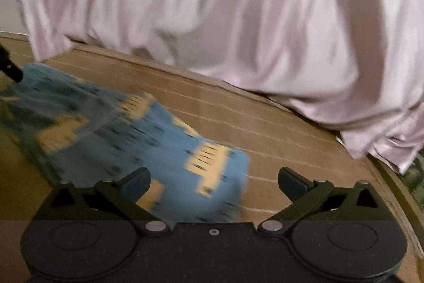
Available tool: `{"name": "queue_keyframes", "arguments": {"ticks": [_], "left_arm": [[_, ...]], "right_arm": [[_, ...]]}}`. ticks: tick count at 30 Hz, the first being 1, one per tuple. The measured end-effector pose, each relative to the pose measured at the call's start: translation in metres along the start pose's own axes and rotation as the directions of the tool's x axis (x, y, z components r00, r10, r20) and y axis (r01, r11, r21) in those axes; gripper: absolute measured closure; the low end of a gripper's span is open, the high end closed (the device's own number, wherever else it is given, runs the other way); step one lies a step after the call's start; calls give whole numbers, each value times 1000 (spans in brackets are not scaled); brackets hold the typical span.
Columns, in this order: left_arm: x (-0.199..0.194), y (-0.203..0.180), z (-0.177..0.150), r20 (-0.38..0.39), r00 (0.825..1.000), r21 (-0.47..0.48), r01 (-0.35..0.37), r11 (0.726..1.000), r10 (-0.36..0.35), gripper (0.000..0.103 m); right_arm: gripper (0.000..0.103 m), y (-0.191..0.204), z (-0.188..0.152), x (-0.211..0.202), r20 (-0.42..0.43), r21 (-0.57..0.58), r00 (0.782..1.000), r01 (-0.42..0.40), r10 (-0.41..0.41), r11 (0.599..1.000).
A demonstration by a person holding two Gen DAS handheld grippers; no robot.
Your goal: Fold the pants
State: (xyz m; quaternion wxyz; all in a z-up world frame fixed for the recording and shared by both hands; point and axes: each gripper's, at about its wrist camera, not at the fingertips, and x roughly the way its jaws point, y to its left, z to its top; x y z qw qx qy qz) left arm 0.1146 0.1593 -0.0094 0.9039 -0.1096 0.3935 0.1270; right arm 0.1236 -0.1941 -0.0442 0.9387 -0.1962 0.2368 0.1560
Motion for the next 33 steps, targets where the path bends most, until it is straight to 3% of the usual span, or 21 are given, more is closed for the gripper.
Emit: {"name": "queue_keyframes", "arguments": {"ticks": [3, 7, 11, 13, 14, 15, 17, 19, 21, 23, 28, 31, 33], "left_arm": [[0, 34, -7, 5, 1000, -147, -6, 989, 7, 24], [10, 51, -13, -23, 999, -245, 17, 969, -23, 35], [15, 47, -8, -11, 995, -252, 95, 963, -101, 44], [16, 45, -8, -21, 991, -245, 124, 961, -133, 56], [20, 44, -6, -41, 989, -240, 128, 962, -142, 69], [22, 43, -5, -61, 988, -239, 122, 963, -141, 75], [20, 42, -6, -56, 989, -238, 119, 964, -135, 79], [13, 37, -6, -24, 995, -184, 90, 979, -96, 80], [5, 26, -6, 31, 998, -56, 53, 997, -51, 80], [1, 14, -4, 70, 997, 50, 19, 999, -23, 80], [23, 10, -2, 19, 1000, 148, -27, 989, 25, 79], [23, 10, -8, 30, 999, 193, -26, 981, 21, 72], [25, 11, -8, 16, 999, 191, -35, 981, 33, 55]], "right_arm": [[1, 16, 3, -1, 29, -13, 998, -52, 52, 999], [1, 44, 10, -1, 69, -62, 993, -91, 95, 994], [1, 63, 12, 6, 64, -119, 991, -110, 118, 987], [1, 71, 8, 7, 53, -132, 990, -123, 131, 984], [1, 73, 6, 8, 44, -133, 990, -130, 137, 983], [1, 76, 3, 10, 33, -133, 989, -137, 143, 982], [1, 81, -2, 12, 24, -129, 990, -137, 141, 982], [1, 82, -4, 11, 31, -112, 990, -133, 137, 985], [1, 81, -5, 12, 32, -106, 990, -137, 141, 985], [1, 80, -5, 13, 31, -91, 989, -142, 145, 986], [1, 79, -7, 12, 36, -85, 989, -142, 145, 986], [1, 79, -8, 12, 36, -83, 988, -145, 148, 986], [1, 78, -8, 13, 35, -77, 988, -148, 151, 986]]}}
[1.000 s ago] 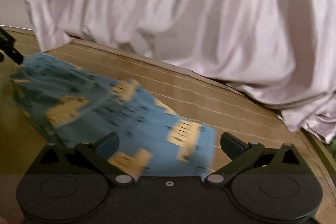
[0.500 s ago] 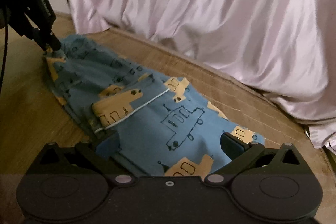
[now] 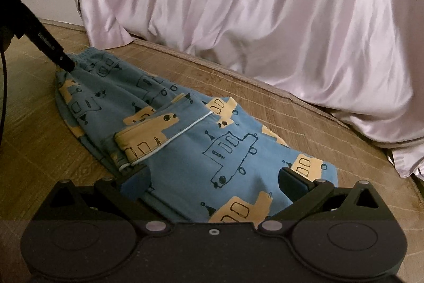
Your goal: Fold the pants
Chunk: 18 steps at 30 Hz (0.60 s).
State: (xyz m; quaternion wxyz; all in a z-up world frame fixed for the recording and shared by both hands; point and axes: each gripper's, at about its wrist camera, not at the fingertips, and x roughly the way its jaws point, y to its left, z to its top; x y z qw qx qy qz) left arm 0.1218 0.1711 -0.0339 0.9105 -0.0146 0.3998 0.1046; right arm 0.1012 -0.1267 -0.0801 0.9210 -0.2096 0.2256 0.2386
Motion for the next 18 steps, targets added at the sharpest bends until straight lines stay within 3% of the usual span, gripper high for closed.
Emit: {"name": "queue_keyframes", "arguments": {"ticks": [3, 7, 9, 14, 18], "left_arm": [[5, 12, 0, -32, 999, -97, 17, 995, -21, 48], [8, 20, 1, -54, 997, -150, 43, 988, -52, 49], [9, 19, 1, -56, 996, -139, 62, 988, -70, 60], [10, 18, 5, -63, 994, -139, 76, 987, -85, 69], [5, 11, 4, -49, 998, -146, 29, 989, -36, 78]], "right_arm": [[1, 0, 0, 0, 0, 2, 1000, -1, 1, 1000], [1, 0, 0, 0, 0, 5, 1000, -1, 1, 1000], [1, -1, 0, 0, 0, 4, 1000, -2, 2, 1000], [1, -1, 0, 0, 0, 7, 1000, -3, 3, 1000], [1, -1, 0, 0, 0, 10, 1000, -5, 5, 1000]]}}
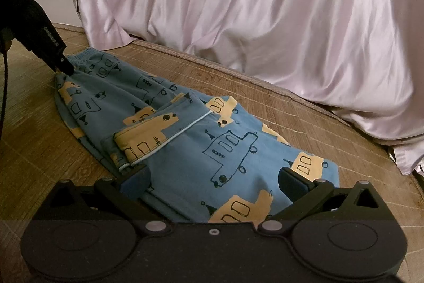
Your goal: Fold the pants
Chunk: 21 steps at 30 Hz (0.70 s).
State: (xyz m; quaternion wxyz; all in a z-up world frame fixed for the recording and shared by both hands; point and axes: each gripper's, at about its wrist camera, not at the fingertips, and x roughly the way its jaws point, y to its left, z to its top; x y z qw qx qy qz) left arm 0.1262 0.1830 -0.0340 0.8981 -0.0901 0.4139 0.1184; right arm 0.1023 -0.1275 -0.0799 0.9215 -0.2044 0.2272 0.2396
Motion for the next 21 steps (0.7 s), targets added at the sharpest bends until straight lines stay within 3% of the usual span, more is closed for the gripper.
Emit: {"name": "queue_keyframes", "arguments": {"ticks": [3, 5, 8, 10, 16, 21], "left_arm": [[-6, -30, -6, 64, 992, 166, -118, 979, 109, 81], [-8, -54, -15, 127, 975, 305, -213, 928, 181, 81], [-4, -84, -32, 215, 943, 494, -328, 805, 252, 81], [-2, -92, -38, 235, 934, 534, -354, 768, 267, 81], [1, -82, -30, 184, 947, 476, -319, 820, 263, 78], [5, -82, -32, 176, 944, 485, -330, 810, 279, 69]], "right_arm": [[1, 0, 0, 0, 0, 2, 1000, 0, 0, 1000], [1, -1, 0, 0, 0, 2, 1000, 0, 0, 1000], [1, 0, 0, 0, -1, 8, 1000, 0, 0, 1000], [1, -1, 0, 0, -1, 9, 1000, -1, 1, 1000], [1, -1, 0, 0, -1, 8, 1000, 1, -1, 1000], [1, -1, 0, 0, -1, 10, 1000, -1, 1, 1000]]}}
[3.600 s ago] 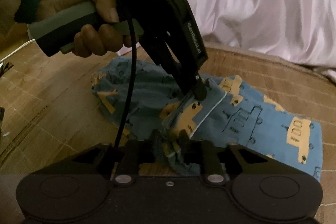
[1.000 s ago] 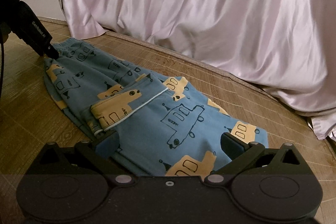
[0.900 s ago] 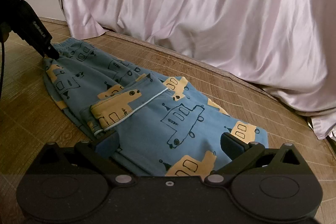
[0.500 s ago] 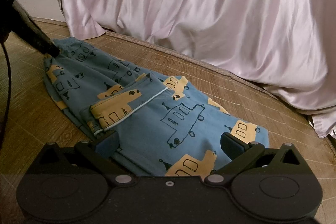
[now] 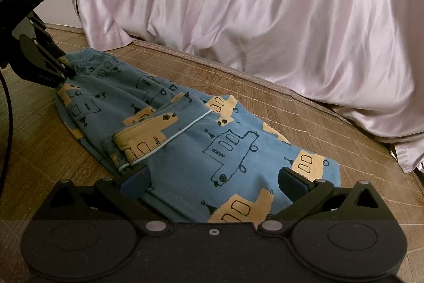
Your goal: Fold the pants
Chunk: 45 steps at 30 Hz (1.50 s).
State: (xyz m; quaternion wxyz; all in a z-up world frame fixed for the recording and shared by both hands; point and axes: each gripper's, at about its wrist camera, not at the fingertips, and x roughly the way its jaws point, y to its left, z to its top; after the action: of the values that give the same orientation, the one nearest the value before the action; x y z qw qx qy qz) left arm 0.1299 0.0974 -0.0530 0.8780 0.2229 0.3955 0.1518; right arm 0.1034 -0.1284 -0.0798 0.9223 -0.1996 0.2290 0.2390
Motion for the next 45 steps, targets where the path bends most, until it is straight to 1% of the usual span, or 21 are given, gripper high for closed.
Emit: {"name": "queue_keyframes", "arguments": {"ticks": [2, 3, 6, 8, 11, 13, 14, 15, 16, 18, 20, 22, 24, 28, 31, 33, 36, 38, 40, 42, 45], "left_arm": [[1, 3, 2, -12, 1000, -14, 6, 1000, -7, 65], [2, 6, 3, -20, 1000, -38, 11, 999, -11, 60], [7, 21, 4, -40, 998, -132, 45, 990, -51, 53], [11, 31, 3, -47, 995, -197, 77, 977, -88, 53], [16, 46, 0, -54, 987, -310, 130, 942, -154, 53], [21, 57, -2, -60, 977, -385, 166, 908, -204, 54], [23, 62, -3, -62, 972, -414, 183, 892, -228, 58], [25, 68, -3, -61, 963, -445, 209, 871, -262, 69], [26, 71, -4, -56, 955, -466, 234, 854, -292, 72], [27, 74, -2, -59, 952, -484, 235, 843, -300, 79], [22, 72, 0, -59, 960, -483, 214, 849, -275, 81], [19, 66, 5, -65, 968, -466, 187, 865, -244, 82], [11, 60, 11, -60, 978, -428, 158, 890, -202, 83], [-14, 45, 26, -11, 993, -305, 110, 946, -119, 83], [-29, 40, 41, 15, 994, -259, 111, 959, -111, 83], [-41, 37, 52, 31, 992, -235, 124, 964, -120, 83], [-64, 30, 72, 81, 984, -144, 166, 976, -156, 83], [-83, 25, 83, 136, 973, -67, 196, 978, -186, 83], [-100, 15, 94, 189, 962, 18, 195, 981, -195, 83], [-117, 0, 105, 230, 947, 87, 208, 974, -223, 83], [-134, -24, 117, 250, 927, 137, 254, 958, -281, 83]], "right_arm": [[1, 1, 0, 0, 0, 2, 1000, 1, -1, 1000], [1, 1, 0, 0, 0, 2, 1000, 1, -1, 1000], [1, 0, 0, 0, 0, 3, 1000, 0, 0, 1000], [1, 0, 0, 0, 0, 3, 1000, 0, 0, 1000], [1, 0, 0, 0, 0, 4, 1000, 0, 0, 1000], [1, -1, 0, 0, 0, 5, 1000, -1, 1, 1000], [1, -1, 0, 0, -1, 6, 1000, -2, 2, 1000], [1, -1, 0, 0, 0, 6, 1000, -3, 3, 1000], [1, -1, 0, 0, -1, 9, 1000, -5, 5, 1000], [1, -1, 0, 1, -4, 17, 1000, -8, 8, 1000], [1, -1, 0, 1, -6, 25, 1000, -9, 9, 1000], [1, 0, 0, 1, -8, 32, 1000, -11, 11, 999], [1, 0, 0, 1, -11, 39, 1000, -13, 13, 999], [1, -4, 1, 2, -13, 56, 1000, -22, 23, 998], [1, -6, 2, 0, -16, 51, 999, -40, 41, 998], [1, -9, 6, -5, -4, 17, 998, -58, 58, 998], [1, -20, 13, -13, -13, -32, 997, -83, 82, 996], [1, -35, 16, -20, -11, -21, 998, -65, 65, 998], [1, -54, 17, -26, -20, 23, 999, -33, 34, 999], [1, -72, 16, -32, -32, 67, 999, 10, -8, 998], [1, -99, 11, -38, -68, 104, 995, 75, -68, 992]]}}
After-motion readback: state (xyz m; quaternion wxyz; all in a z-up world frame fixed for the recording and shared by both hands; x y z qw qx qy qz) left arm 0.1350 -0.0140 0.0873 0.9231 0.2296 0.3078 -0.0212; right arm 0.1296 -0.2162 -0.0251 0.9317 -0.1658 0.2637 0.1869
